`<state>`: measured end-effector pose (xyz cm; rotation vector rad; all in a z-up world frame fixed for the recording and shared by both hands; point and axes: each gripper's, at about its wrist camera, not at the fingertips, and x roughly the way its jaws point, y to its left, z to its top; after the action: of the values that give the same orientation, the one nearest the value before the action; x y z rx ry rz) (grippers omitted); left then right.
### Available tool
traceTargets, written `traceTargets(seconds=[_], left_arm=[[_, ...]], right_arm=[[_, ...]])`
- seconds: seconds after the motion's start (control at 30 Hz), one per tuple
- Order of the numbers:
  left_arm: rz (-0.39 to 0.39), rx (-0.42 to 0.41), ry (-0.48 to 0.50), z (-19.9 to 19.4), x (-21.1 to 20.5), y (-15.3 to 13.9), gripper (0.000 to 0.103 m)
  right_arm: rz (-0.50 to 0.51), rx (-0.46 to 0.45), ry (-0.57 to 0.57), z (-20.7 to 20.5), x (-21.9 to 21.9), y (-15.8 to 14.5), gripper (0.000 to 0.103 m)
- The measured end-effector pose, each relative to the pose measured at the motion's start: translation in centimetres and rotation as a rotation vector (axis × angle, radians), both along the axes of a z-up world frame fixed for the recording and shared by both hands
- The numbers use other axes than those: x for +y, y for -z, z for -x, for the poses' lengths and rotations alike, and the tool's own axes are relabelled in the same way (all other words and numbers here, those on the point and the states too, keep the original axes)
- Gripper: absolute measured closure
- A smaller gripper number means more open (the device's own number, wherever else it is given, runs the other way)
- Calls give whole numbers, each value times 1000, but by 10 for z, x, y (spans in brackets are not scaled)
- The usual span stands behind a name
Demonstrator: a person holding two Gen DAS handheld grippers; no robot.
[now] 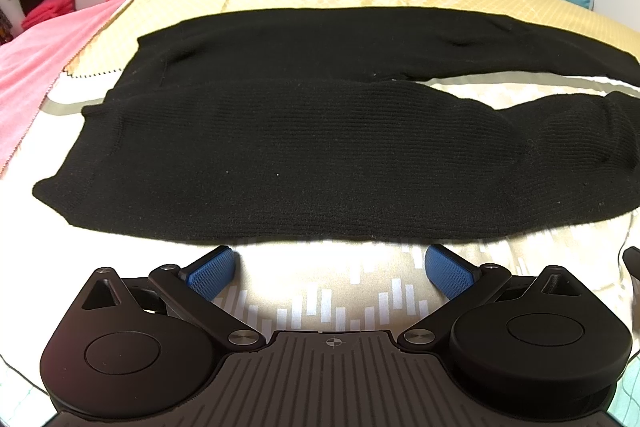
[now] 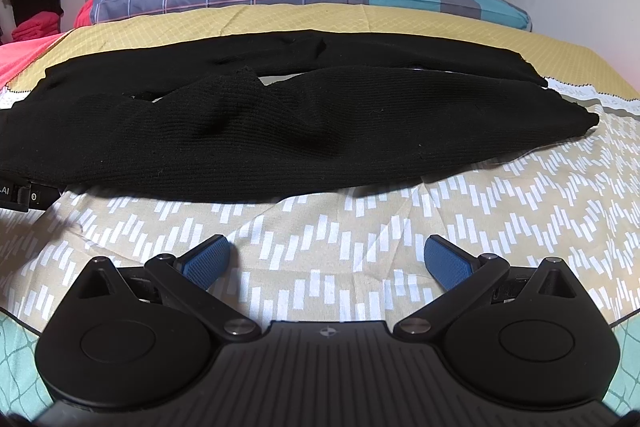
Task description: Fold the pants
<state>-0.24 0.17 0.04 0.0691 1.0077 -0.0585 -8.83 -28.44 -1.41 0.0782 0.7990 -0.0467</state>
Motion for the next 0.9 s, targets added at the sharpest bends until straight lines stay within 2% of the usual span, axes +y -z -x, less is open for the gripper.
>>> traceTargets(seconds=[0.1,0.4,0.57,0.63,0.7,0.77,0.83,0.9], left_arm=[[0,0,0,0,0,0,0],[-1,-4,0,1,0,0,0],[-9,-13,45,2,1,-1,0],[41,13,74,3,7,-8,0],[121,-17,101,9,16,-22,0],[142,-100,106,14,22,-38,0],[133,-193,105,14,26,-49,0],[133,-219,99,5,26,-49,0]], right_arm=[[14,17,-1,0,0,0,0],[14,-11,-1,1,1,1,0],[21,-37,-24,3,-4,1,0],[13,-48,-65,5,-11,-5,0],[-62,-64,-100,8,-32,-17,0],[-122,-122,-66,11,-64,-35,0],[-171,-178,35,9,-103,-53,0],[-213,-223,135,1,-142,-65,3]])
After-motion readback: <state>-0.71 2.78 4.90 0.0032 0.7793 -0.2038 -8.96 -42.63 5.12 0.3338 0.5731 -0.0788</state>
